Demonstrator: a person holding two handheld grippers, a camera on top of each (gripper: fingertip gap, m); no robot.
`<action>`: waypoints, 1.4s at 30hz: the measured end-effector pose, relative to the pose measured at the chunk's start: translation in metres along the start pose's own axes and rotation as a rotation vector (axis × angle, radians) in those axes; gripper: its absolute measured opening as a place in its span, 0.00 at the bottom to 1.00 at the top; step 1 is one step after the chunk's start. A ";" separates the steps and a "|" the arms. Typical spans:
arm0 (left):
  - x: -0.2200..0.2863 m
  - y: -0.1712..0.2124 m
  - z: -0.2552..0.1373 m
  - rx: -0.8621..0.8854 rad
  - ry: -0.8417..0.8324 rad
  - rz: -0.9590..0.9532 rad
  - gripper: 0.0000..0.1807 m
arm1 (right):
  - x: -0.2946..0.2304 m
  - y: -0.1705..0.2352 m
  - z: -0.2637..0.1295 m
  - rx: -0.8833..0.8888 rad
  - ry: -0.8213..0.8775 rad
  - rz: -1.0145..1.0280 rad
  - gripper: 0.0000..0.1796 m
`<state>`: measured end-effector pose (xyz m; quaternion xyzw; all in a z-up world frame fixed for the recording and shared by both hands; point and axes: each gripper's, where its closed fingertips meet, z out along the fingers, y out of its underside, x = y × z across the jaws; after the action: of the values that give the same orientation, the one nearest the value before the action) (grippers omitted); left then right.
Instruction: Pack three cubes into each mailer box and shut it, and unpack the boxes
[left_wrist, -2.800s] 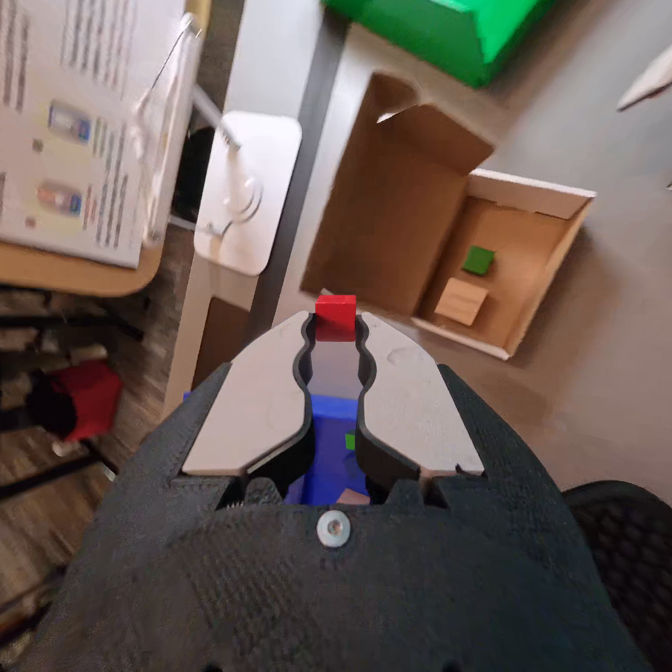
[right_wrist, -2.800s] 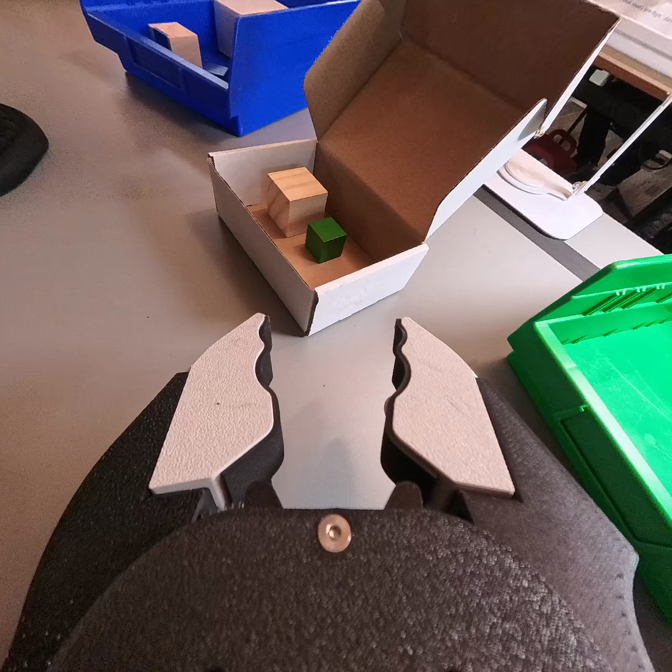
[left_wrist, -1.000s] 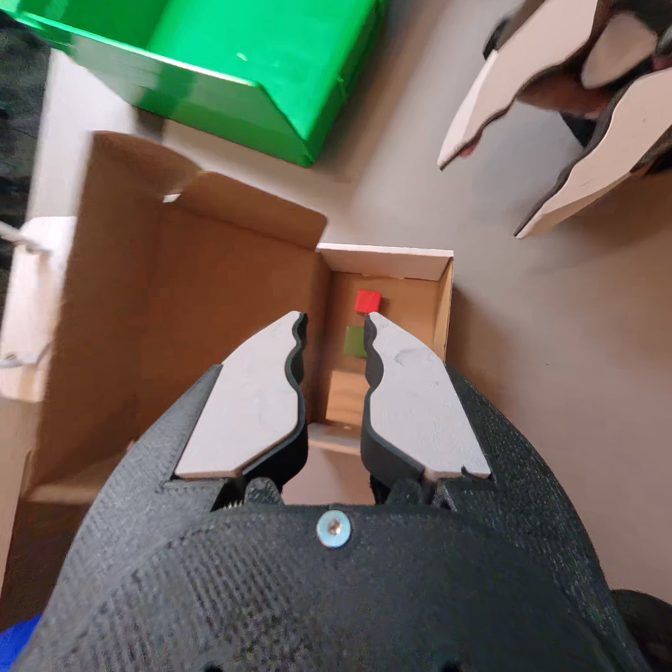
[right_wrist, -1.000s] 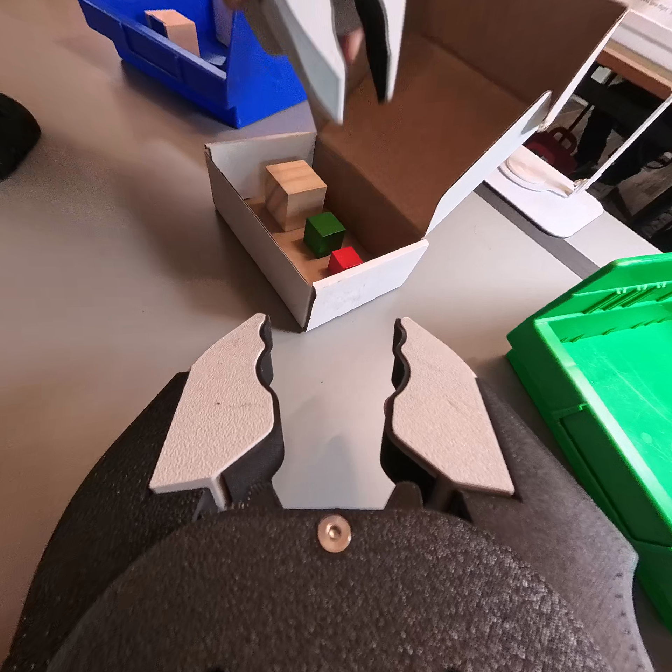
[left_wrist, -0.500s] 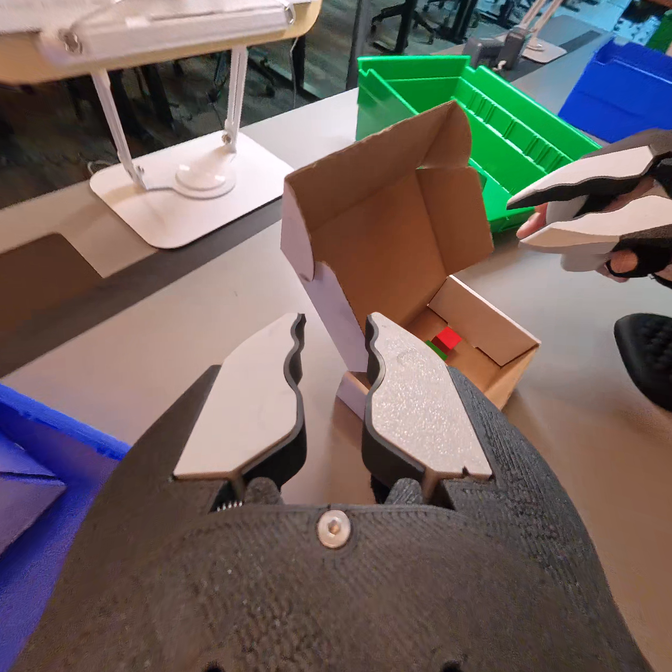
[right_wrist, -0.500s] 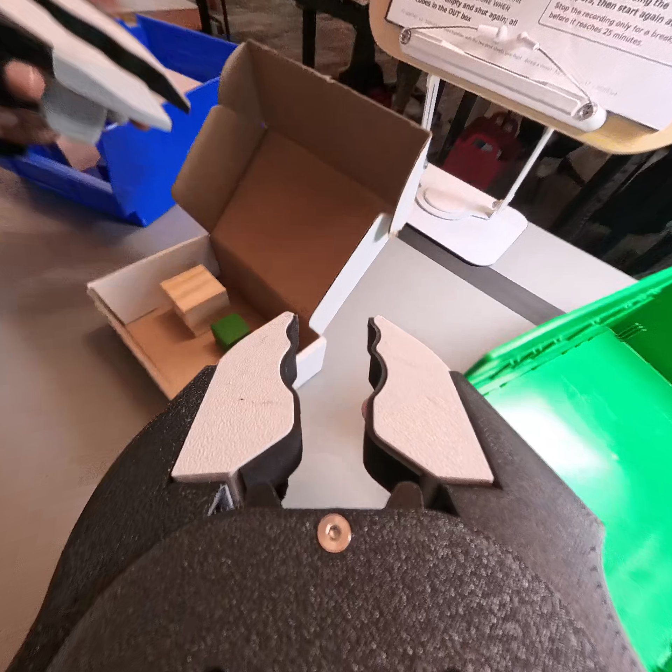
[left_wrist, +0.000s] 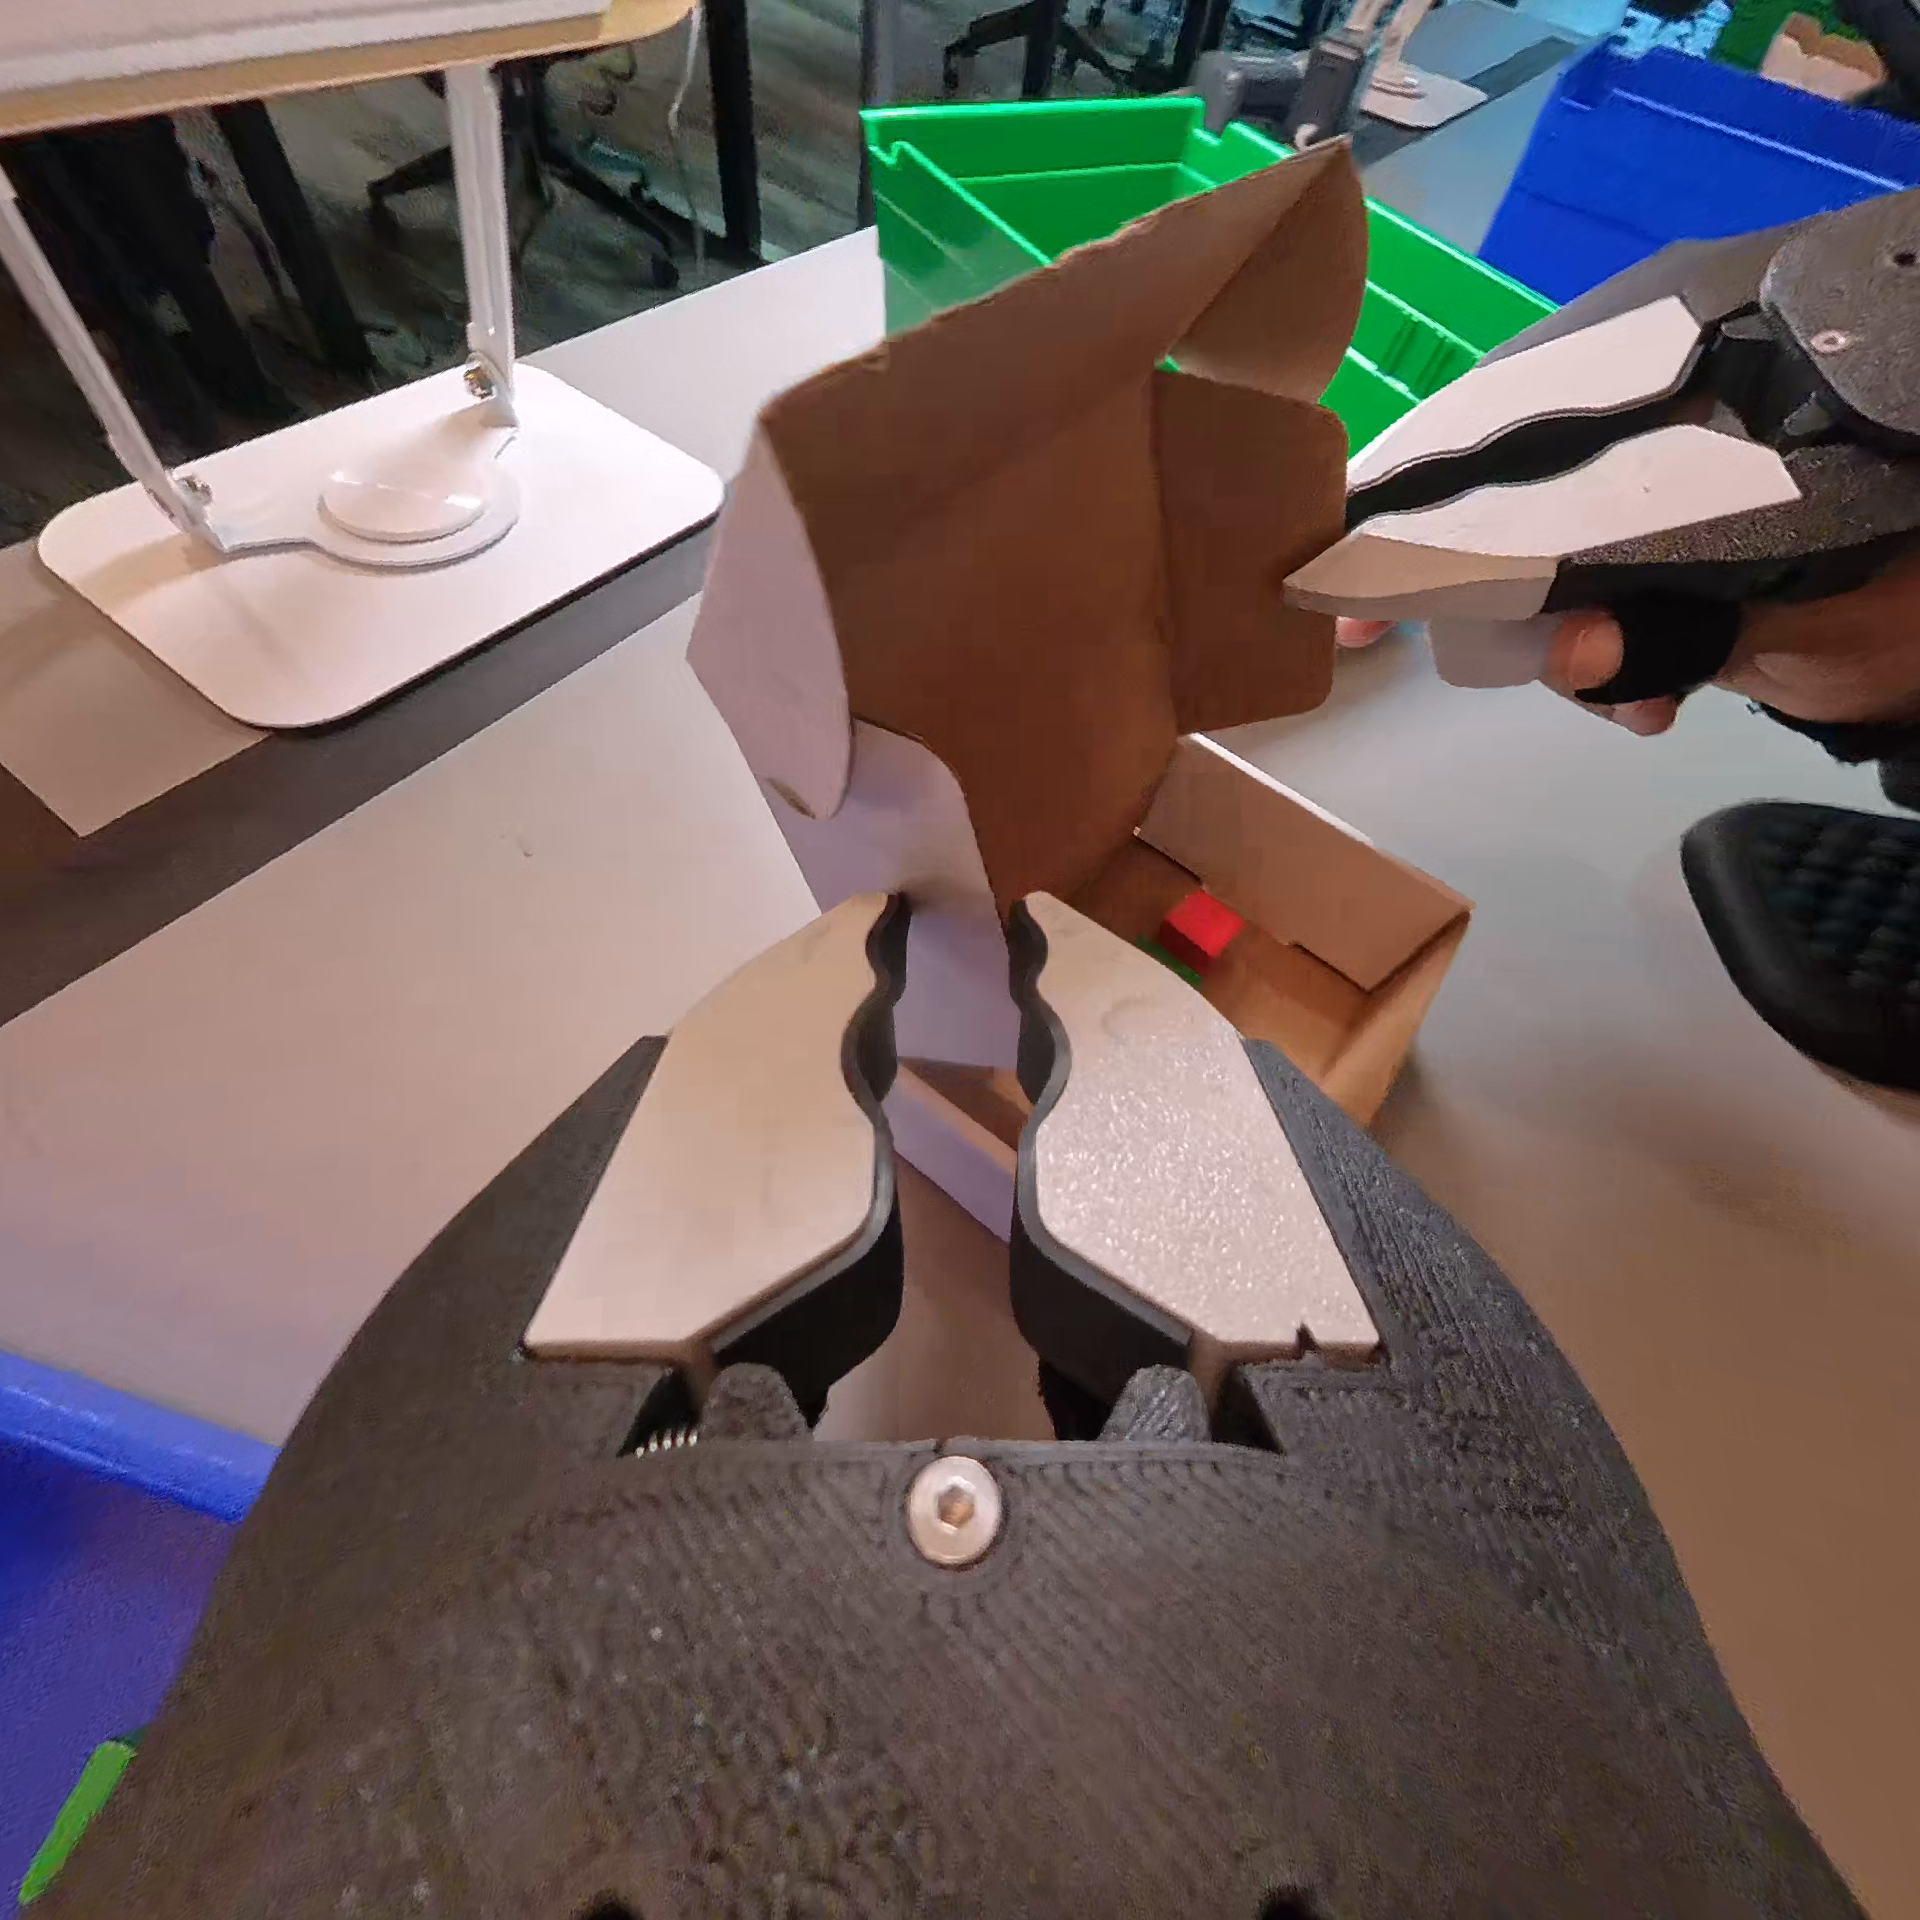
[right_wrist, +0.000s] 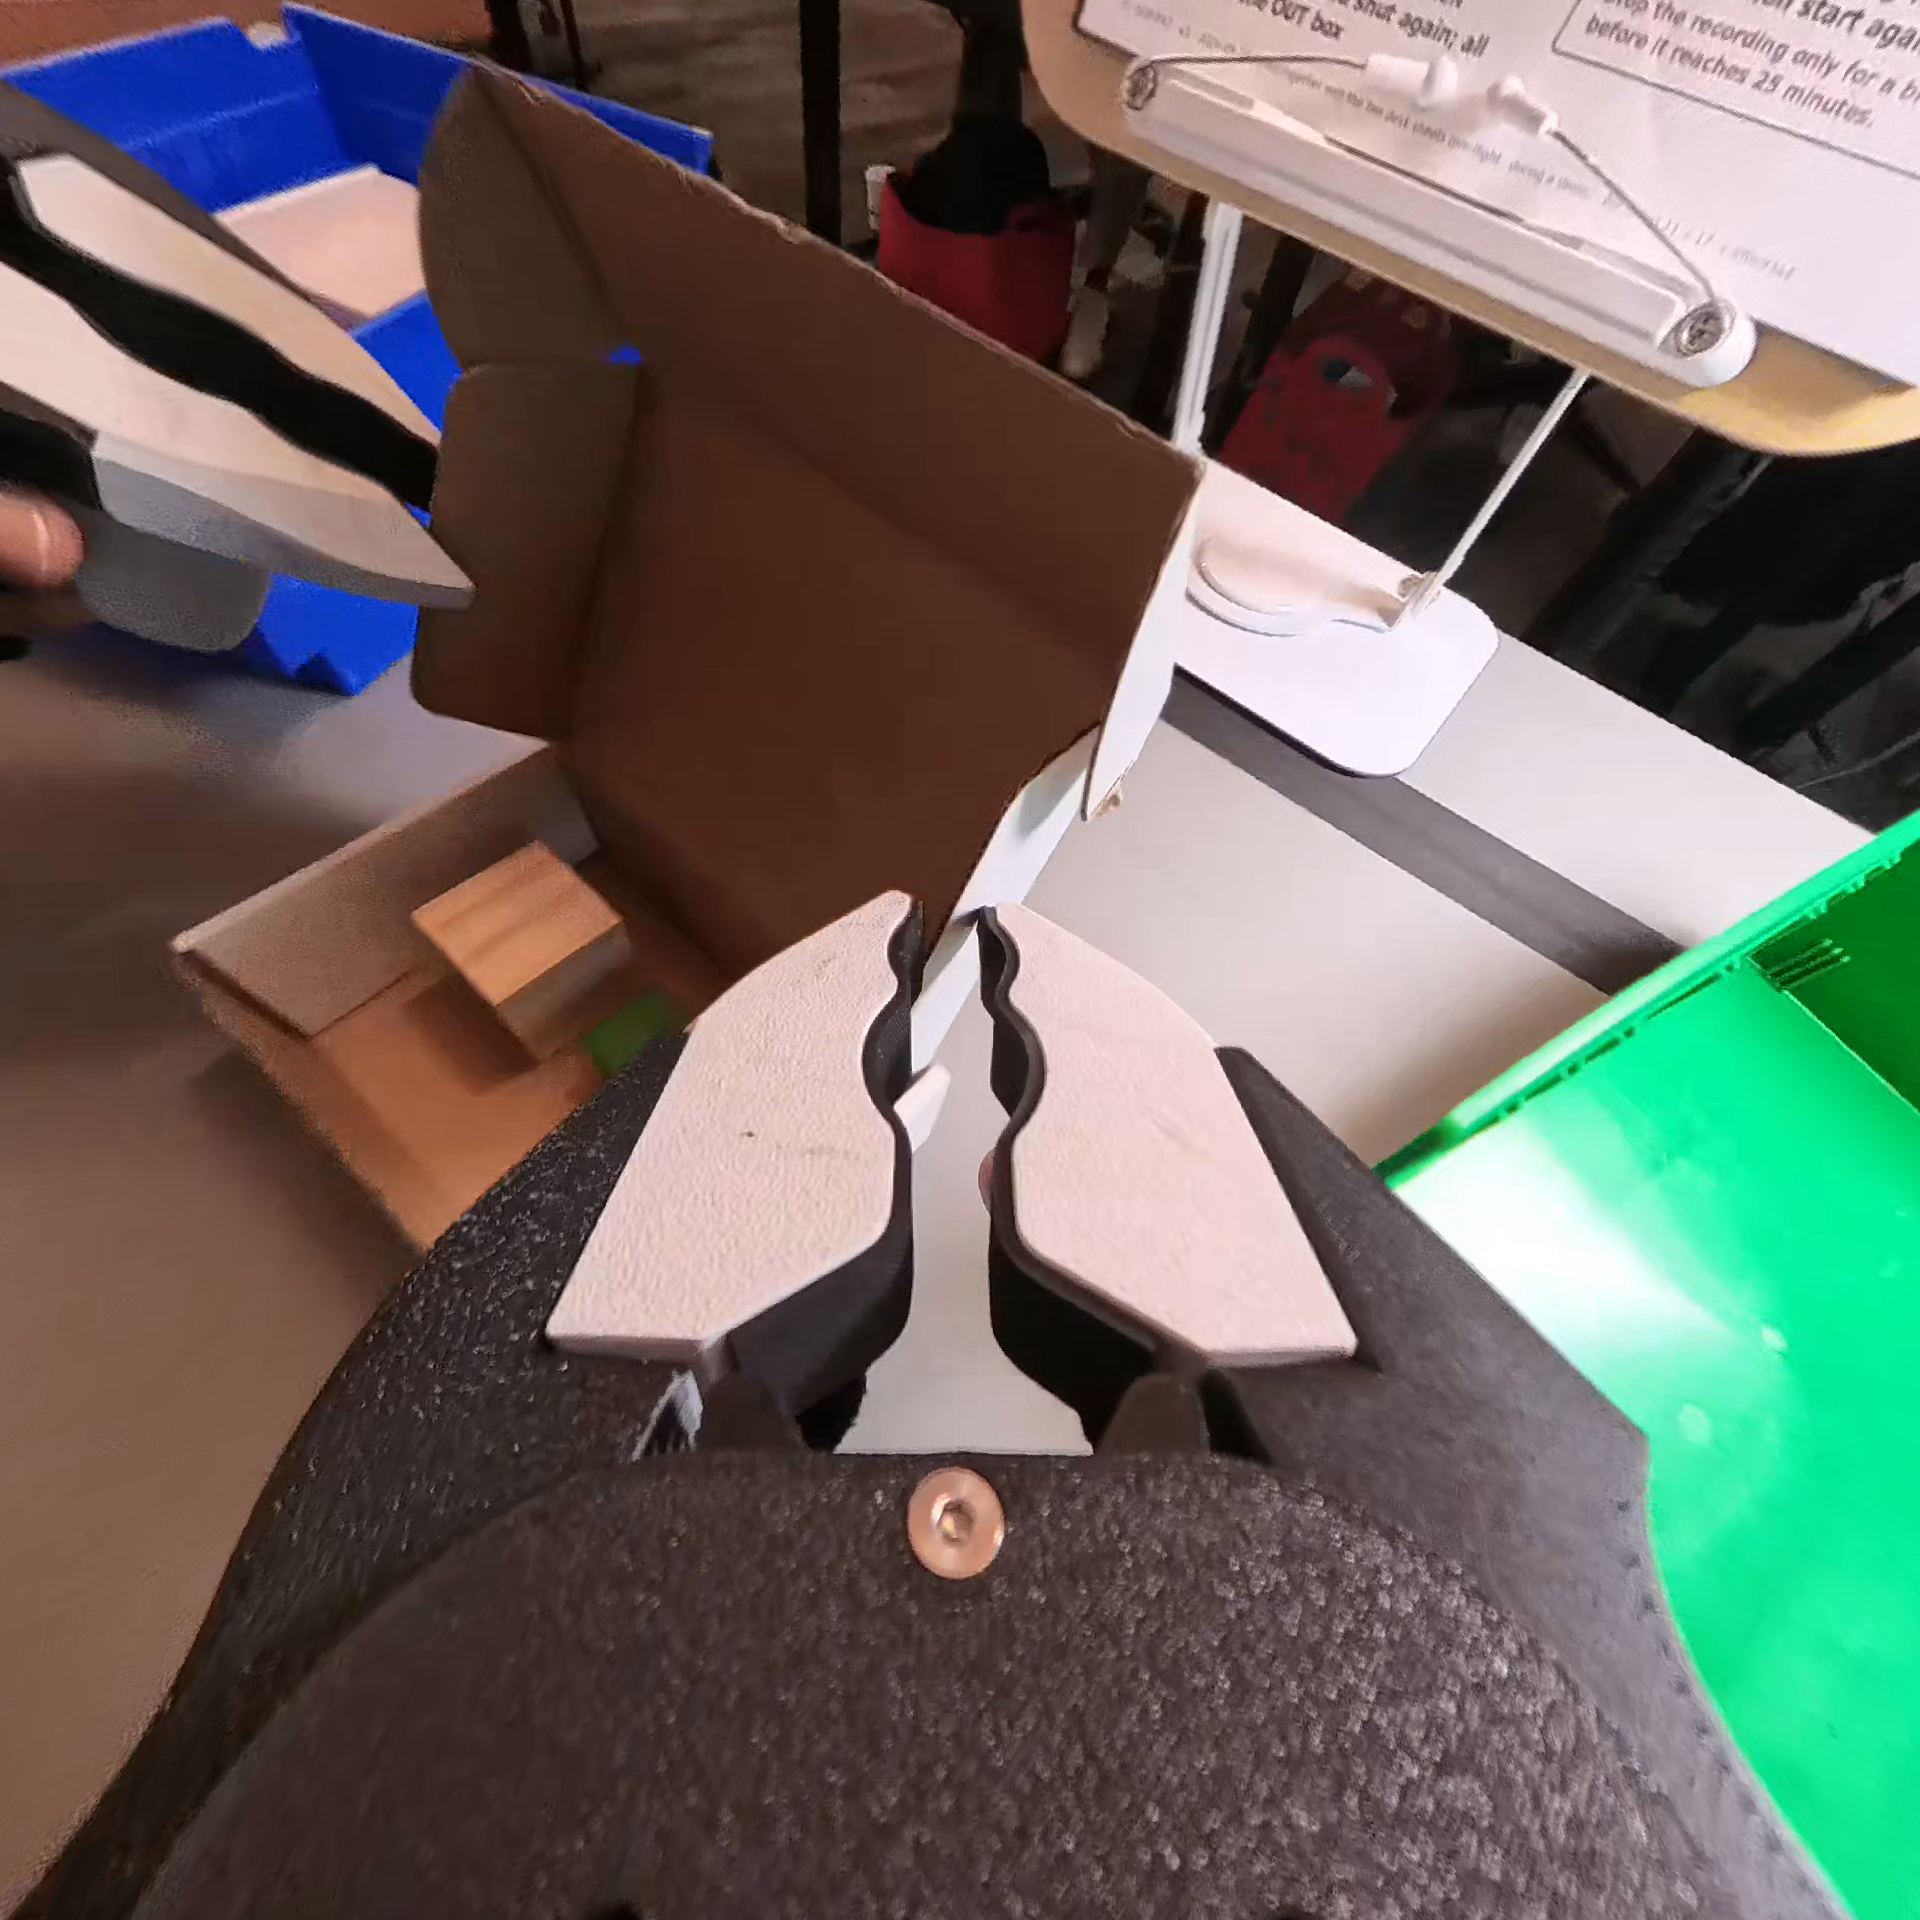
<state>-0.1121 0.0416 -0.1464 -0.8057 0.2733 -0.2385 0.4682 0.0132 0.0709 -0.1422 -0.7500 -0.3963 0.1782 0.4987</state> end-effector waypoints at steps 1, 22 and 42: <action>0.006 0.003 -0.003 0.004 0.010 0.023 0.10 | -0.005 0.003 -0.005 -0.002 -0.004 -0.009 0.06; 0.049 0.062 -0.050 -0.087 0.094 0.400 0.32 | -0.032 0.058 -0.063 -0.072 -0.158 -0.433 0.36; 0.099 0.095 -0.027 -0.240 0.224 0.389 0.27 | -0.086 0.073 -0.050 -0.156 -0.254 -0.790 0.23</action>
<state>-0.0768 -0.0796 -0.2055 -0.7564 0.4998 -0.1972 0.3731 0.0236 -0.0401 -0.1962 -0.5481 -0.7240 0.0338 0.4176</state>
